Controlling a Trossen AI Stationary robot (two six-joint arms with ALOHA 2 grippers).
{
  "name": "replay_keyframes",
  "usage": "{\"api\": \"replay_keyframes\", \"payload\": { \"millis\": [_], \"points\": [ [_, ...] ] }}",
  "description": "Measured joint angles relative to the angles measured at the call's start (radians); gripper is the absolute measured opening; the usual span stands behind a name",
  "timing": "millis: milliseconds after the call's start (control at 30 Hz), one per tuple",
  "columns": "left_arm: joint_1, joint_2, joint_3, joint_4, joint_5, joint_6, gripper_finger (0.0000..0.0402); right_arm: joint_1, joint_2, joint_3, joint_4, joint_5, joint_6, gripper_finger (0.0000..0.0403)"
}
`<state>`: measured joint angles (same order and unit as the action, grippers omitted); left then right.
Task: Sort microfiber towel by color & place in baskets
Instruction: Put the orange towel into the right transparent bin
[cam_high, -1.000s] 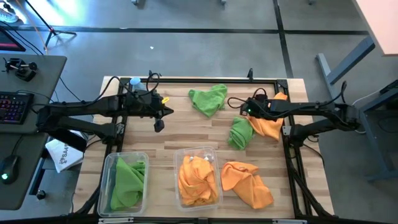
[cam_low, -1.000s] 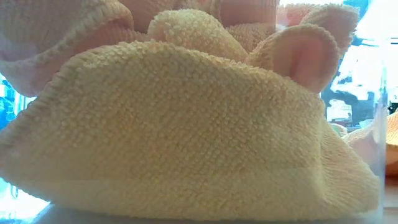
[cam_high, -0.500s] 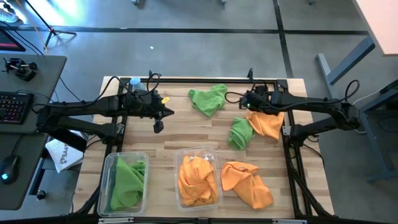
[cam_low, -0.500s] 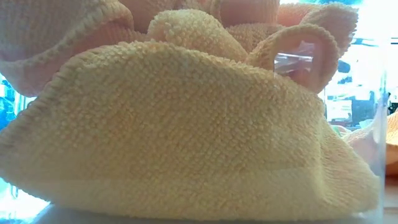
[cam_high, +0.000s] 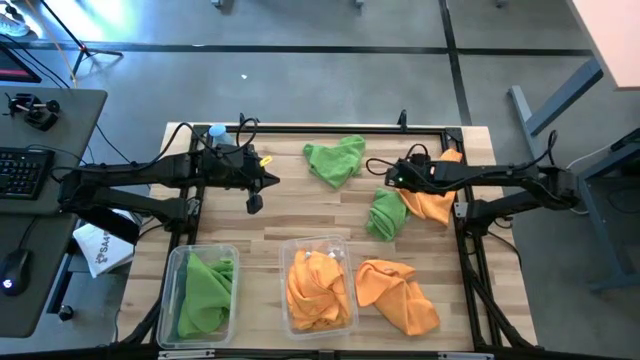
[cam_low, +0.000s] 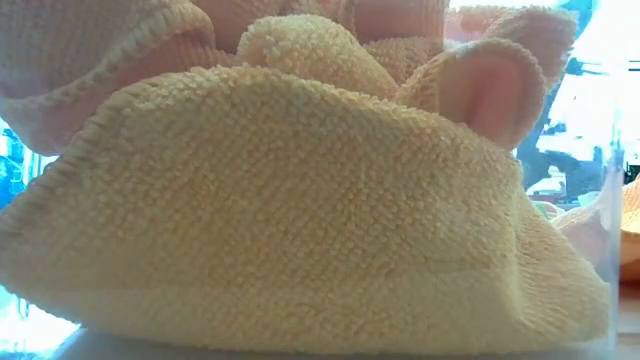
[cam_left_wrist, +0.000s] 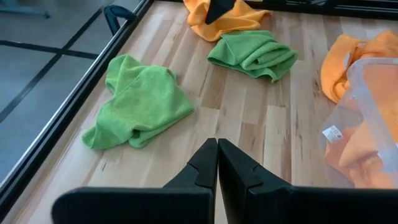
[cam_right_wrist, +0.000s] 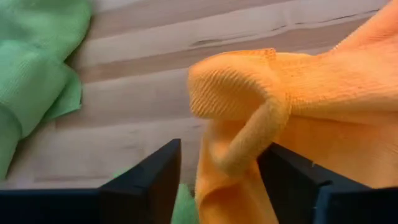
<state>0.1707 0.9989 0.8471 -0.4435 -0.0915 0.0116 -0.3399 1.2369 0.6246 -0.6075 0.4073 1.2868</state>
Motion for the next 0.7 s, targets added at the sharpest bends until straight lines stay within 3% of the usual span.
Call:
{"api": "replay_keyframes", "payload": {
  "millis": [133, 267, 367, 533, 700],
  "points": [
    [0.000, 0.000, 0.000, 0.000, -0.008, 0.000, 0.0000, -0.046, 0.000, -0.053, 0.030, 0.003, 0.015, 0.0229],
    [0.000, 0.000, 0.000, 0.000, -0.008, -0.007, 0.0000, -0.082, 0.000, -0.074, 0.046, 0.011, -0.048, 0.0216],
    [0.000, 0.000, 0.000, 0.001, -0.008, -0.007, 0.0000, -0.088, 0.000, -0.076, 0.087, 0.012, -0.129, 0.0166],
    [0.000, 0.000, 0.000, 0.001, -0.009, -0.007, 0.0000, -0.061, -0.006, -0.076, 0.162, 0.013, -0.213, 0.0023],
    [0.000, 0.000, 0.000, 0.000, -0.009, -0.007, 0.0000, -0.013, -0.061, -0.006, 0.162, 0.016, -0.233, 0.0023]
  ]
}}
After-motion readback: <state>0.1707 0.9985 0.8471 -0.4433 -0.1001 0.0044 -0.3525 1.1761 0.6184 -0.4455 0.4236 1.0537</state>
